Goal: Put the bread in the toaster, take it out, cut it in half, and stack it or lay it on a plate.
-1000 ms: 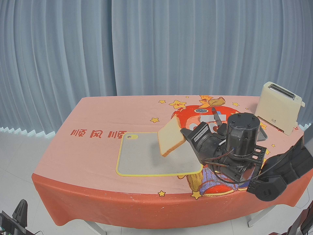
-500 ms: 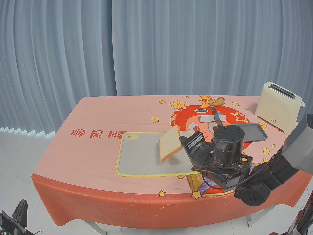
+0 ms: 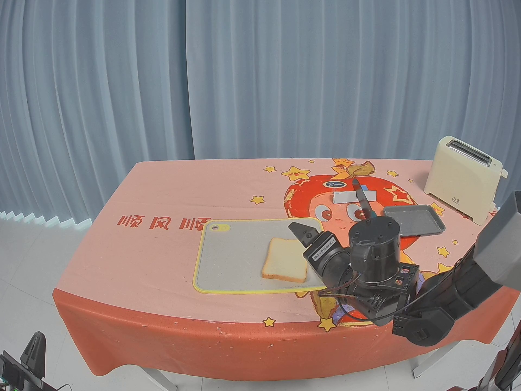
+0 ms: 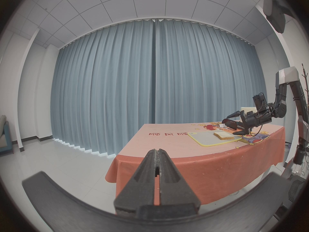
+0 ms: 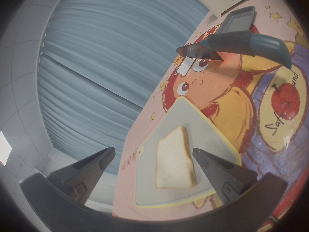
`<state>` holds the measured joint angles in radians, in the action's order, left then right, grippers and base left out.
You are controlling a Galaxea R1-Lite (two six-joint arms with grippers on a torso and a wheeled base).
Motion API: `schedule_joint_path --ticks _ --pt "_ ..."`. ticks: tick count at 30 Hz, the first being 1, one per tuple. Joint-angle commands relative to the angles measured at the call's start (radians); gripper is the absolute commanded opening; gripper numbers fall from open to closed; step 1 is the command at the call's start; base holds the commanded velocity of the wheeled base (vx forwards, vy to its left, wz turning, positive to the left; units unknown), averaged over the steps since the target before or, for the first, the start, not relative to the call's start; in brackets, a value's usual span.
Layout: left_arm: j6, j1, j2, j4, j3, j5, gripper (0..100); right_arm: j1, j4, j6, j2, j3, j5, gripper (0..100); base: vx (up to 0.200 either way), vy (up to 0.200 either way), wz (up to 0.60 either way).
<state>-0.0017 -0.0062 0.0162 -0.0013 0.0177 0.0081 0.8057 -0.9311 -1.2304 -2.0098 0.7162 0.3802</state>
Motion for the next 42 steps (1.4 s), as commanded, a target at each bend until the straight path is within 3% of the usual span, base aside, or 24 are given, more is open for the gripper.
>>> schedule_joint_path --ticks 1,5,9,10,16,24,25,27,28,29,31,40,42 --pt "0.000 0.000 -0.004 0.000 -0.018 0.000 0 0.018 0.057 0.011 0.046 0.034 0.006 100 0.000 0.000 0.00" --pt "-0.001 0.000 -0.004 0.000 -0.018 0.000 0 0.021 0.172 0.022 0.091 0.077 0.022 100 0.000 0.000 0.00" --pt "-0.001 0.000 -0.004 0.000 -0.018 0.001 0 0.024 0.216 0.097 0.169 0.080 0.020 100 0.000 0.000 0.00" --pt "-0.001 0.000 -0.004 0.000 -0.018 0.001 0 0.024 0.216 0.097 0.169 0.080 0.020 100 0.000 0.000 0.00" --pt "0.000 0.000 -0.004 0.000 -0.018 0.000 0 0.020 0.316 0.321 0.306 0.055 0.008 100 0.000 0.000 0.00" --pt "0.000 0.000 -0.004 0.000 -0.018 0.001 0 0.004 0.336 0.410 0.342 0.055 0.006 100 0.000 0.000 0.00" --pt "0.000 0.000 -0.004 0.000 -0.018 0.001 0 0.003 0.337 0.428 0.345 0.051 0.008 0 0.000 0.000 0.00" --pt "0.000 0.000 -0.004 0.000 -0.018 0.001 0 0.001 0.347 0.474 0.365 0.042 0.005 0 0.000 0.000 0.00" --pt "0.000 0.000 -0.004 0.000 -0.018 0.001 0 0.001 0.347 0.474 0.365 0.042 0.005 0 0.000 0.000 0.00" --pt "0.000 0.000 -0.004 0.000 -0.018 0.000 0 0.001 0.348 0.526 0.382 0.029 -0.014 0 0.000 0.000 0.00" --pt "0.000 0.000 -0.004 0.000 -0.018 0.001 0 0.001 0.348 0.568 0.385 0.017 -0.046 0 0.000 0.000 0.00" --pt "0.000 0.000 -0.004 0.000 -0.018 0.000 0 0.016 0.403 0.582 0.322 -0.014 -0.066 0 0.000 0.000 0.00" --pt "0.000 0.000 -0.004 0.000 -0.018 0.000 0 0.036 0.420 0.578 0.287 -0.060 -0.099 0 0.000 0.000 0.00"
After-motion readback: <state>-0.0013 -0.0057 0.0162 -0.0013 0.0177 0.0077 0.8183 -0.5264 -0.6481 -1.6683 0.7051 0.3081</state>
